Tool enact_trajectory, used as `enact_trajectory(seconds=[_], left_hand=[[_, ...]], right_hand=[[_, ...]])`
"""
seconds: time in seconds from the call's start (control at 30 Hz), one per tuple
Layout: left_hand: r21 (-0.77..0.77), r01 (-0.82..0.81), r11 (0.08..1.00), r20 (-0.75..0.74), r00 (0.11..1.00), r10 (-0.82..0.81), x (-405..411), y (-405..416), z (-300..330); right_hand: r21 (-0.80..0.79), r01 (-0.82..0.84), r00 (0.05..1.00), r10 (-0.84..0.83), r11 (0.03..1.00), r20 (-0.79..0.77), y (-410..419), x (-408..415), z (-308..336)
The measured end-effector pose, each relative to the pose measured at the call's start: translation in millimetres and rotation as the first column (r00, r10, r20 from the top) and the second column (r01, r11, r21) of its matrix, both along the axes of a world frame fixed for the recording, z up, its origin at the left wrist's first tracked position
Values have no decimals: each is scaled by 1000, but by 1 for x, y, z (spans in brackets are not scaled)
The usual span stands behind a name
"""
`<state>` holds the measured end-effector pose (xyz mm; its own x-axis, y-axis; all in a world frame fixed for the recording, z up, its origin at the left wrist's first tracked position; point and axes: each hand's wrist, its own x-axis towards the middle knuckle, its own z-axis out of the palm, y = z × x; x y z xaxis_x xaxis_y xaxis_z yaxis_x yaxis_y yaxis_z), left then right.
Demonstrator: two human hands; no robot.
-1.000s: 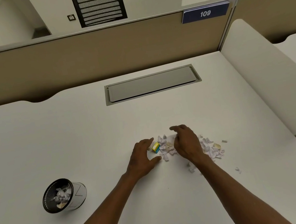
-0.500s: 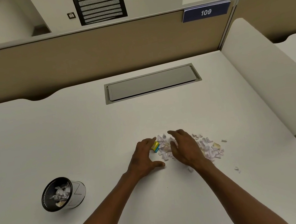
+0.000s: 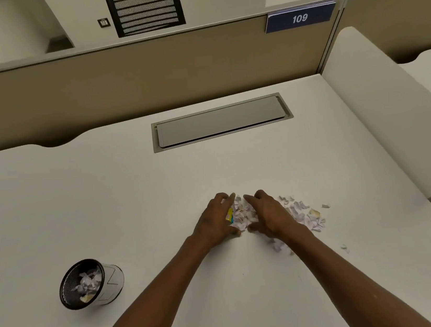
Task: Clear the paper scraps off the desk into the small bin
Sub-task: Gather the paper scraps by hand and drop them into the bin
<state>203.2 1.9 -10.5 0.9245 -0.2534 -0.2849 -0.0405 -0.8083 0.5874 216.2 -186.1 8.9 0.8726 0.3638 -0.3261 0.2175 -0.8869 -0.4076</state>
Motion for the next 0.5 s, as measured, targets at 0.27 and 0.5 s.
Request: enact_trajectory(seconds=[0.27, 0.5], left_hand=[[-111, -76, 991, 66, 994, 84, -3, -10, 6], [-233, -163, 959, 108, 975, 192, -15, -12, 4]], right_hand=[[208, 72, 997, -78, 975, 18, 15, 3, -1], [357, 164, 985, -173, 920, -6, 11, -1, -5]])
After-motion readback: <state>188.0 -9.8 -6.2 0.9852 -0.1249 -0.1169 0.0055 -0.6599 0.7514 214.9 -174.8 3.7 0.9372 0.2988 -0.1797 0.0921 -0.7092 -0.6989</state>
